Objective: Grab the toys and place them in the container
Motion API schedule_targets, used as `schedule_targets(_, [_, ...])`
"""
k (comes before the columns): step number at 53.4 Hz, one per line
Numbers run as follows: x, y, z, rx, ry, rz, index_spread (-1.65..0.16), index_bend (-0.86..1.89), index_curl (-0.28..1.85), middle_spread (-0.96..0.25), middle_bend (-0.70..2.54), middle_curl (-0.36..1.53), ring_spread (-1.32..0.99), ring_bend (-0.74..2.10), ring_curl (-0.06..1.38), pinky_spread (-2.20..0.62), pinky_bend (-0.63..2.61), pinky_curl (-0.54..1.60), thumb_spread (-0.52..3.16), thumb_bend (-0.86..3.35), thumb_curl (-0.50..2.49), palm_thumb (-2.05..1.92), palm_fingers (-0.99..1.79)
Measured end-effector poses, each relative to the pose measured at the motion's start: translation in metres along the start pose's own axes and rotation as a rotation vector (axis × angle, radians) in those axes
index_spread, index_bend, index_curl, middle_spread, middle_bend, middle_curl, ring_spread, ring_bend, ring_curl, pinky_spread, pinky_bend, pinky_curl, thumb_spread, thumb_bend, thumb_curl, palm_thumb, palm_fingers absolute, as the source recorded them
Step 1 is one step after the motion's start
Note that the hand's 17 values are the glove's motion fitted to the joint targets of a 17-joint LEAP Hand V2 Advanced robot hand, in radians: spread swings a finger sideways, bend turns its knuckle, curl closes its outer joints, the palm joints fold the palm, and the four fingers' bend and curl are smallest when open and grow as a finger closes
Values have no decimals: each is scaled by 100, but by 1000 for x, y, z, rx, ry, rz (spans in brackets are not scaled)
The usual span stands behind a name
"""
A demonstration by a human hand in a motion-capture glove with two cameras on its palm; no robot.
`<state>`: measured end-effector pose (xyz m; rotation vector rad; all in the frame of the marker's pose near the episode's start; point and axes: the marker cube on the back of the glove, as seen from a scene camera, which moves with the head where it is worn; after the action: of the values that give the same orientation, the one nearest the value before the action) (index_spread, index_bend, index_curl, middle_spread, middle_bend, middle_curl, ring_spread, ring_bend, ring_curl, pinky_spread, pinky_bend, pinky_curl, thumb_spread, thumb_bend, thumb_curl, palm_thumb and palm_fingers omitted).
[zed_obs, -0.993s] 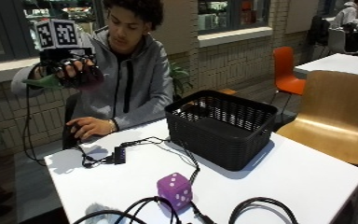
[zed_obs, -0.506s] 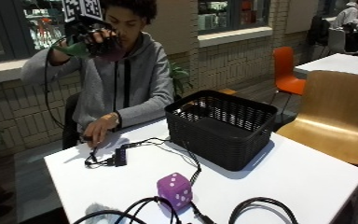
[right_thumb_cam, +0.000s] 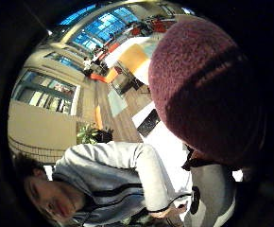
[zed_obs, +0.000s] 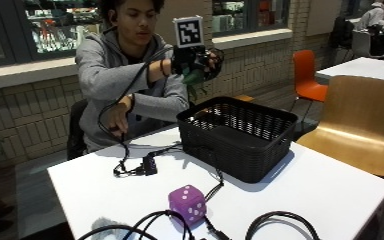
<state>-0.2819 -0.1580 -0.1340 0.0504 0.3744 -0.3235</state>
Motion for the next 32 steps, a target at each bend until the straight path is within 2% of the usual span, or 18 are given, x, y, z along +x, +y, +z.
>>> schedule_targets(5, [2, -19, 30, -86, 44, -20, -27, 14, 43, -27, 52, 91, -31, 139, 64, -29, 132, 51, 136, 14, 73, 57, 29])
schedule_targets(10, [-4, -23, 42, -162, -63, -28, -26, 12, 41, -26, 53, 91, -31, 140, 64, -28, 130, 50, 142, 14, 69, 56, 25])
schedule_targets(11, [-4, -22, 43, -174, -79, -42, -26, 11, 40, -26, 51, 91, -30, 139, 63, -27, 130, 50, 143, 13, 68, 53, 18])
schedule_targets(13, [0, -20, 42, -190, -95, -47, -25, 4, 39, -22, 47, 89, -28, 130, 63, -22, 132, 52, 139, 6, 63, 43, -13])
schedule_targets(14, [2, -19, 41, -193, -100, -43, -25, 5, 38, -21, 47, 88, -27, 129, 63, -21, 132, 52, 139, 5, 62, 41, -13])
schedule_targets(17, [12, -13, 35, -180, -118, -18, -25, 1, 32, -15, 38, 82, -21, 103, 56, -13, 129, 48, 135, -5, 55, 27, -43])
schedule_targets(21, [39, 1, 23, -135, -161, 84, -24, 0, 26, -9, 33, 77, -17, 89, 50, -8, 124, 45, 132, -6, 51, 18, -39])
schedule_targets(24, [75, 20, 21, -129, -95, 154, -24, 6, 25, -7, 33, 75, -16, 83, 46, -6, 117, 43, 130, -4, 49, 15, -25])
schedule_targets(32, [180, 64, 50, -248, 26, 461, -25, 10, 23, -4, 31, 70, -14, 75, 42, -3, 108, 39, 129, -2, 44, 13, -13])
